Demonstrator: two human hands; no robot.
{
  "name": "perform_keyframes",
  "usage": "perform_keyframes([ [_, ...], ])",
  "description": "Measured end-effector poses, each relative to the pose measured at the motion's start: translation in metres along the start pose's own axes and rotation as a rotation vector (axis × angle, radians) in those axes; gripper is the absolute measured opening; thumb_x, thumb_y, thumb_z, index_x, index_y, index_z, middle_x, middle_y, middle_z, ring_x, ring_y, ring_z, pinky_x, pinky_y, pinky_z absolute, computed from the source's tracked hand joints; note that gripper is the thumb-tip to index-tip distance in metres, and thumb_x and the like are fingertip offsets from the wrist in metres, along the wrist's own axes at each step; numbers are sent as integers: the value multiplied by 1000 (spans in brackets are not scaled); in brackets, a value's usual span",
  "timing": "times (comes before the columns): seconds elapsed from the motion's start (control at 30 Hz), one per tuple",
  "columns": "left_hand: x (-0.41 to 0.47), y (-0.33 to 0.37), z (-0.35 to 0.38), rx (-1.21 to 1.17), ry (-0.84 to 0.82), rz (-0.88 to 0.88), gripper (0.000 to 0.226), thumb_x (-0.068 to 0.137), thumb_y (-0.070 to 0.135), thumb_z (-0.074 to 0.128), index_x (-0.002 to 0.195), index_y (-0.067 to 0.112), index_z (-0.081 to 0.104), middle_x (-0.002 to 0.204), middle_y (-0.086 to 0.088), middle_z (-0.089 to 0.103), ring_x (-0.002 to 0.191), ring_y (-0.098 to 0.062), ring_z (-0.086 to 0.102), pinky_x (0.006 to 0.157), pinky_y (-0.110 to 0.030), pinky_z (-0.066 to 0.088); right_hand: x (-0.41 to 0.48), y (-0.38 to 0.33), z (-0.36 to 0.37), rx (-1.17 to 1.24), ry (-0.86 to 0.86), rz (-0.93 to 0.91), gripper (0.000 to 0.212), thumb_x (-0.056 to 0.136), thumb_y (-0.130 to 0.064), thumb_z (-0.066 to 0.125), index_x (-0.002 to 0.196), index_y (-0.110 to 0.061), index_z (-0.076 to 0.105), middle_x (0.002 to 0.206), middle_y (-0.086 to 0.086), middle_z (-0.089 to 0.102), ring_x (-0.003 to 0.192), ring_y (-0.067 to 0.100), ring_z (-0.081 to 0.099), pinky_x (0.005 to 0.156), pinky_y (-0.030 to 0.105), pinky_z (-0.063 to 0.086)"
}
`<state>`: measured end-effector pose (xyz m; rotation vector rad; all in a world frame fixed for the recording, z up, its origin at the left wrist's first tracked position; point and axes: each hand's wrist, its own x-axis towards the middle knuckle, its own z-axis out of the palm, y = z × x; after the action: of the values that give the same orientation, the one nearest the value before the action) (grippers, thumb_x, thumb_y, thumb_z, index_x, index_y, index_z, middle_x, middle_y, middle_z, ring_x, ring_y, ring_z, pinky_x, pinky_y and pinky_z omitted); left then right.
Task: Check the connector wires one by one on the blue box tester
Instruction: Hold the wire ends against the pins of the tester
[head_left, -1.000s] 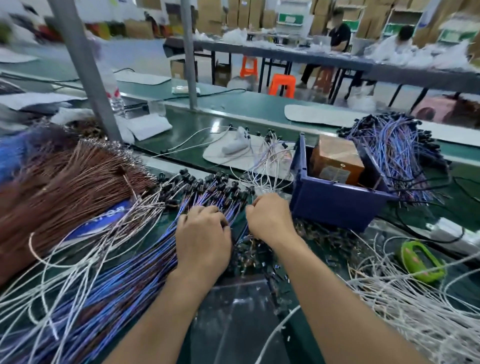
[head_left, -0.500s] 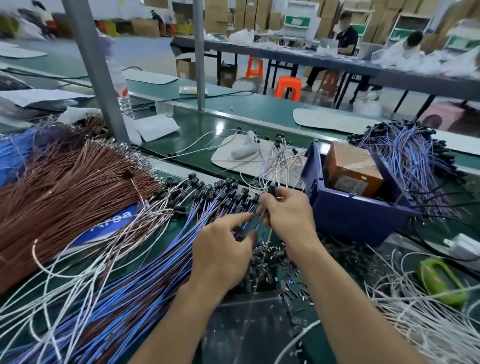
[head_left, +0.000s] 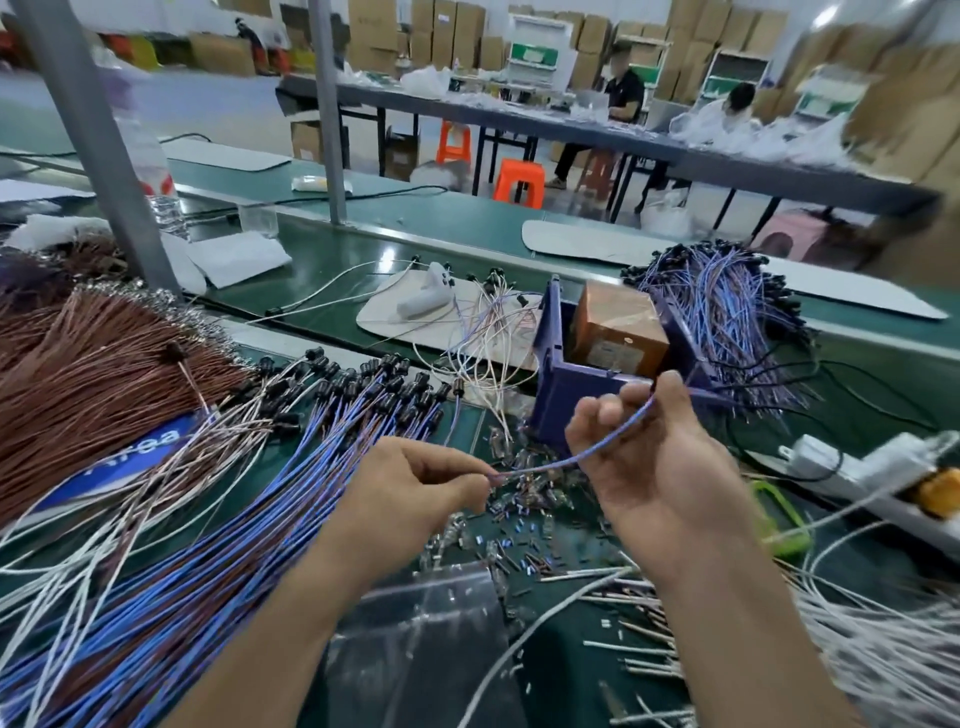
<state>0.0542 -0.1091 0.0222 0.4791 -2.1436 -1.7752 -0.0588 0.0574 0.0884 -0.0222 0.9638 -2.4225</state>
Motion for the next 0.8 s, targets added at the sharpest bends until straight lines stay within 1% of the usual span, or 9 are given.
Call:
perform_keyframes([
  [0.07, -6, 0, 10, 151, -1, 55, 19, 87, 19, 82, 85, 39, 83, 71, 9, 77, 52, 4, 58, 52, -11, 43, -4, -3, -14, -23, -49, 17, 48, 104, -45, 43, 71, -15, 60, 53, -1, 41, 46, 15, 43, 44, 27, 44],
  [0.17, -14, -3, 19, 266, 14, 86, 25, 84, 27, 84, 86, 51, 78, 76, 23, 76, 70, 6, 70, 67, -10, 54, -9, -18, -37, -49, -67, -49, 43, 101, -42, 45, 68, -18, 57, 51, -6, 28, 42, 12, 23, 41, 24, 29],
  [0.23, -14, -5, 21, 328, 59, 98, 26, 84, 27, 84, 82, 52, 78, 75, 27, 74, 72, 7, 70, 68, -9, 53, -10, -29, -53, -101, 5, -136, 39, 99, -41, 47, 68, -17, 54, 51, -6, 26, 42, 11, 20, 40, 24, 25],
  [0.37, -9, -11, 19, 446, 270, 121, 32, 85, 26, 83, 74, 54, 73, 63, 29, 68, 55, 6, 62, 53, -6, 43, -11, -44, -83, -376, 186, -297, 40, 102, -32, 55, 65, -16, 56, 48, -4, 25, 43, 13, 19, 44, 26, 21],
  [0.5, -8, -11, 24, 364, 382, 112, 20, 81, 22, 86, 77, 41, 81, 66, 25, 72, 60, 5, 65, 56, -6, 46, -13, -42, -92, -788, 106, -293, 24, 90, -7, 68, 68, -7, 61, 49, -2, 37, 45, 12, 26, 45, 23, 21],
  [0.6, -9, -6, 25, 134, 141, 52, 24, 79, 7, 85, 76, 31, 84, 61, 1, 73, 50, -9, 62, 52, -21, 51, -22, -35, -83, -1106, -115, -145, 17, 90, -5, 67, 83, -13, 79, 66, 5, 71, 43, 7, 39, 42, 15, 30],
  [0.7, -12, 2, 28, -23, -163, 1, 10, 72, 3, 85, 77, 12, 84, 56, -12, 68, 47, -14, 58, 49, -21, 47, -30, -31, -75, -1008, -371, 189, 27, 99, -4, 57, 96, -17, 81, 94, 12, 79, 38, 7, 28, 40, 17, 27],
  [0.73, -12, 3, 29, -57, -194, -5, 8, 70, 5, 82, 77, 9, 83, 56, -13, 67, 47, -15, 57, 49, -21, 47, -31, -27, -73, -969, -417, 232, 28, 100, -5, 56, 97, -16, 81, 99, 13, 78, 36, 6, 28, 39, 16, 28],
  [0.8, -12, 6, 32, -96, -189, -2, 10, 68, 8, 78, 77, 7, 83, 56, -14, 66, 47, -16, 56, 48, -22, 47, -31, -14, -69, -921, -368, 169, 27, 99, -2, 57, 95, -15, 80, 92, 13, 78, 34, 4, 33, 38, 15, 31],
])
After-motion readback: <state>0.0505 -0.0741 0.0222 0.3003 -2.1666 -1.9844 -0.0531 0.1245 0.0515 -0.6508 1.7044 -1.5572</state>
